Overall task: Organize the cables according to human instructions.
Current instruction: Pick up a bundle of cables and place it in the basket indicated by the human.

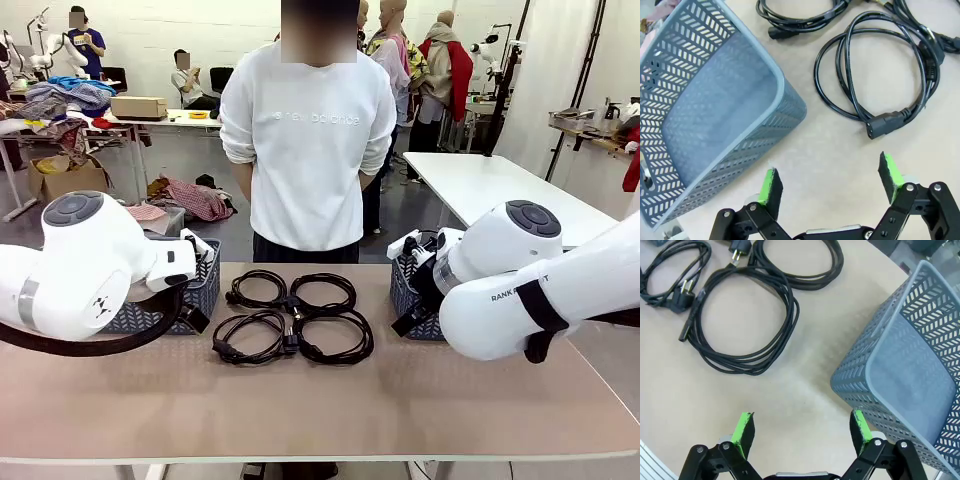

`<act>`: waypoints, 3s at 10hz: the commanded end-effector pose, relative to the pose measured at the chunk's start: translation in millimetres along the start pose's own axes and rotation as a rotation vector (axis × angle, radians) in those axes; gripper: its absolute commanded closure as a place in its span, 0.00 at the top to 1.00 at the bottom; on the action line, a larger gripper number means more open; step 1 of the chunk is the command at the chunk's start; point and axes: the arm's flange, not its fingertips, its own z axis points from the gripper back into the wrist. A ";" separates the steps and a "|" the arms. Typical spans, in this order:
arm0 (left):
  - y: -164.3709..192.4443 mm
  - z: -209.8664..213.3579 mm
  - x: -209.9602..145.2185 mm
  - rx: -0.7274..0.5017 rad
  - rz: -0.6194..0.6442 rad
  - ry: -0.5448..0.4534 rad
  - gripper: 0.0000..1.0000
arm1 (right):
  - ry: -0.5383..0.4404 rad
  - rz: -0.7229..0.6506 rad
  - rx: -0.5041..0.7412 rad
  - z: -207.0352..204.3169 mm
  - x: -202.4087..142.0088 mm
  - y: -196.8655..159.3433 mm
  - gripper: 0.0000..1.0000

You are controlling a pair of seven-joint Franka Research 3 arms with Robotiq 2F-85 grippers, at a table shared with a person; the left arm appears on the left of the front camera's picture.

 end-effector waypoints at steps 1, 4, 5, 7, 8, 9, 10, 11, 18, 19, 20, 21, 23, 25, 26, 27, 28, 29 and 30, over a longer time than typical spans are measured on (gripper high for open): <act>0.0 0.1 0.0 0.000 0.000 0.000 1.00 | 0.000 0.000 0.000 0.0 0.0 0.0 1.00; 0.0 0.1 0.0 0.000 0.000 0.000 1.00 | 0.000 0.000 0.000 0.0 0.0 0.0 1.00; 0.0 0.1 0.0 0.000 0.000 0.000 1.00 | 0.000 0.000 0.000 0.0 0.0 0.0 1.00; 0.0 0.1 0.0 0.000 0.000 0.000 1.00 | 0.000 0.000 0.000 0.0 0.0 0.0 1.00; 0.0 0.1 0.0 0.000 0.000 0.000 1.00 | 0.000 0.000 0.000 0.0 0.0 0.0 1.00; 0.0 0.1 0.0 0.000 0.000 0.000 1.00 | 0.000 0.000 0.000 0.0 0.0 0.0 1.00; 0.0 0.1 0.0 0.000 0.000 0.000 1.00 | 0.000 0.000 0.000 0.0 0.0 0.0 1.00; 0.0 0.1 0.0 0.000 0.000 0.000 1.00 | 0.000 0.000 0.000 0.0 0.0 0.0 1.00; 4.6 93.3 16.3 -0.056 -0.097 -0.066 1.00 | -0.036 0.143 0.161 86.3 21.8 -17.1 1.00; 12.4 108.3 18.6 -0.067 -0.118 -0.066 1.00 | -0.040 0.163 0.182 97.2 21.6 -19.8 1.00; 24.6 122.1 19.8 -0.080 -0.116 -0.070 1.00 | -0.060 0.179 0.209 112.3 20.6 -26.2 1.00; 37.3 131.9 20.2 -0.077 -0.089 -0.095 1.00 | -0.081 0.171 0.226 122.0 19.4 -34.0 1.00; 62.1 153.7 18.7 -0.143 -0.043 -0.179 1.00 | -0.138 0.144 0.267 136.4 14.9 -53.4 1.00; 87.2 177.1 8.4 -0.310 -0.089 -0.196 1.00 | -0.170 0.121 0.321 144.4 10.2 -68.9 1.00; 96.5 183.9 3.6 -0.342 -0.108 -0.203 1.00 | -0.188 0.113 0.338 146.7 8.7 -74.5 1.00; 102.4 188.7 -1.1 -0.361 -0.120 -0.209 1.00 | -0.215 0.114 0.388 147.9 7.0 -79.7 1.00; 108.8 192.3 -4.9 -0.365 -0.119 -0.217 1.00 | -0.233 0.110 0.422 148.2 5.3 -85.1 1.00; 115.5 196.2 -8.6 -0.357 -0.111 -0.220 1.00 | -0.247 0.107 0.447 149.3 4.2 -88.5 1.00; 122.5 199.2 -11.0 -0.343 -0.098 -0.222 1.00 | -0.258 0.101 0.450 150.1 3.6 -91.4 1.00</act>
